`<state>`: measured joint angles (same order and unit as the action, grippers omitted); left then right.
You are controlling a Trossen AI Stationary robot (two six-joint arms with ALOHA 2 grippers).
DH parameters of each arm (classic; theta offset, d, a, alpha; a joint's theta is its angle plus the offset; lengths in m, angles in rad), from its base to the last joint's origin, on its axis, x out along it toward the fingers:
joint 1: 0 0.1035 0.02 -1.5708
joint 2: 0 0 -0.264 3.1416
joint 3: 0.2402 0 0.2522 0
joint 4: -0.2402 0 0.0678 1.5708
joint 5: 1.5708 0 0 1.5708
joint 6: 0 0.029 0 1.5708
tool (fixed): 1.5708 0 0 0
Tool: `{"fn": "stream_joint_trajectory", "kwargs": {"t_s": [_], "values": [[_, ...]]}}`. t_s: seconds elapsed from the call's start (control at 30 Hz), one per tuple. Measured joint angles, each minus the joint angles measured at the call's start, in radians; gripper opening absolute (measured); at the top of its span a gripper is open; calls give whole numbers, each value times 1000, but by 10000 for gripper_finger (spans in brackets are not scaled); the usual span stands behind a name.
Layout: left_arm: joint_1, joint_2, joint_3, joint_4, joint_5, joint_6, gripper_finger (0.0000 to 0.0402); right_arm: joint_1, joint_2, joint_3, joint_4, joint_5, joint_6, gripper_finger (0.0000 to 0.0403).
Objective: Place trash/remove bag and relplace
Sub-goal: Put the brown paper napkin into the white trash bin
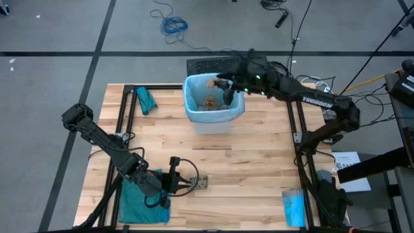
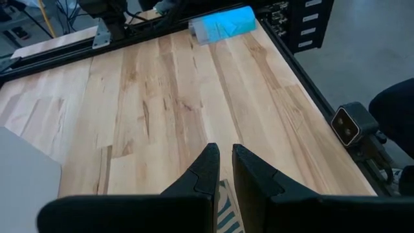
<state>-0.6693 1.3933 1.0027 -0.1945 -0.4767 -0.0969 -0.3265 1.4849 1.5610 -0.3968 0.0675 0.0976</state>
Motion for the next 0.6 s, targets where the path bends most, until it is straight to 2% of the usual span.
{"fn": "stream_joint_trajectory", "kwargs": {"t_s": [0.17,0.3,0.4,0.6], "values": [[2,0,0,0,0,0,40,-10,154,317,-316,-56,-52,135],[2,0,0,-2,0,0,40,-22,268,492,-530,-63,-80,135],[2,0,0,-2,0,0,40,-19,310,546,-586,-66,-82,135],[2,0,0,-5,0,-1,40,-19,329,550,-592,-71,-84,135]]}}
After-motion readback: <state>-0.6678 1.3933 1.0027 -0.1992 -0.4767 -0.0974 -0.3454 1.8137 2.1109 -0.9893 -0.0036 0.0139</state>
